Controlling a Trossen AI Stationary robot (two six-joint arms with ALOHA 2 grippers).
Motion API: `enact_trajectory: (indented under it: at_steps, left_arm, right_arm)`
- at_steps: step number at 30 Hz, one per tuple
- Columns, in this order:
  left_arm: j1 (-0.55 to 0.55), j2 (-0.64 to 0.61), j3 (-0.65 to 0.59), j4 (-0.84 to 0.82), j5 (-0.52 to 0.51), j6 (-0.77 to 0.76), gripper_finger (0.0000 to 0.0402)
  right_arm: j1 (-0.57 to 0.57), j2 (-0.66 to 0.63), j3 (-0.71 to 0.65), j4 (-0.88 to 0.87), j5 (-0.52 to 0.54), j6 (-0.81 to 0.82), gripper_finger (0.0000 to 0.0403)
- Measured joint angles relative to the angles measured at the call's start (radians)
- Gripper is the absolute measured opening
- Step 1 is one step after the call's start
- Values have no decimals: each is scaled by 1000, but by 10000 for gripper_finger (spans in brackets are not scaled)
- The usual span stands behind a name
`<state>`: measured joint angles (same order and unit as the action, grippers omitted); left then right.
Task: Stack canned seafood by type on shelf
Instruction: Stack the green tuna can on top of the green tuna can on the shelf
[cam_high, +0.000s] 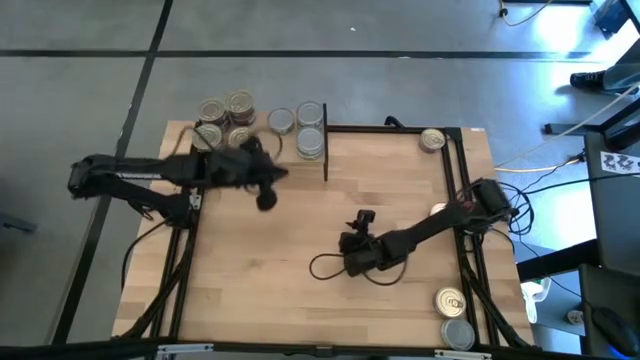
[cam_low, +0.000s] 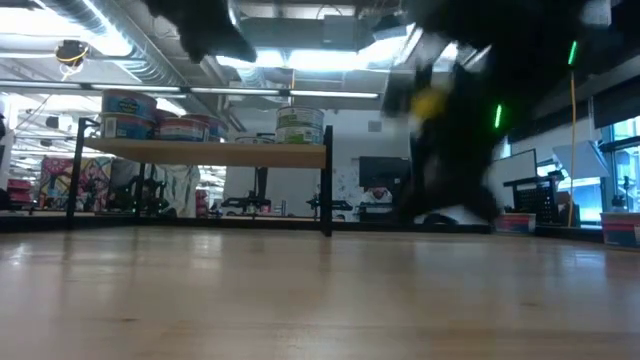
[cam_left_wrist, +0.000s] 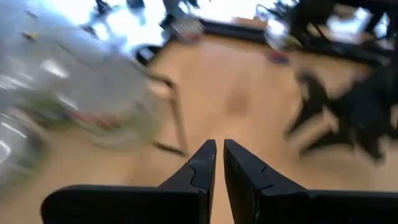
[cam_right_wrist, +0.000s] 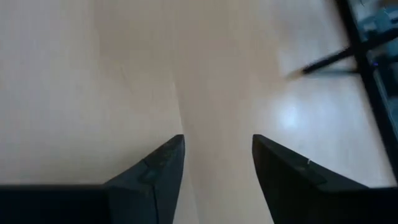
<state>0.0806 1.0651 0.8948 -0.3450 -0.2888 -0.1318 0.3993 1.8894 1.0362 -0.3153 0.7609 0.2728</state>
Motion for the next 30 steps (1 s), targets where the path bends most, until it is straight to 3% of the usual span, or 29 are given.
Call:
enact_trajectory:
  at_steps: [5,9,15,18,25,30]
  left_arm:
    - [-160,16,-155,118,-8,-121,29]
    - [-251,61,-301,360,-9,-211,29]
    - [-318,202,-422,704,-52,-249,29]
    - [-328,279,-433,757,-118,-253,29]
    - [-336,407,-432,813,-150,-264,29]
    - [-348,428,-432,837,-151,-254,29]
  right_arm:
    - [16,-167,5,-263,-90,91,189]
    - [-4,-283,7,-491,-133,181,188]
    - [-29,-423,7,-800,-244,339,188]
    - [-28,-476,7,-908,-322,416,188]
    - [-10,-523,7,-916,-805,614,188]
    - [151,-511,7,-802,-1062,861,188]
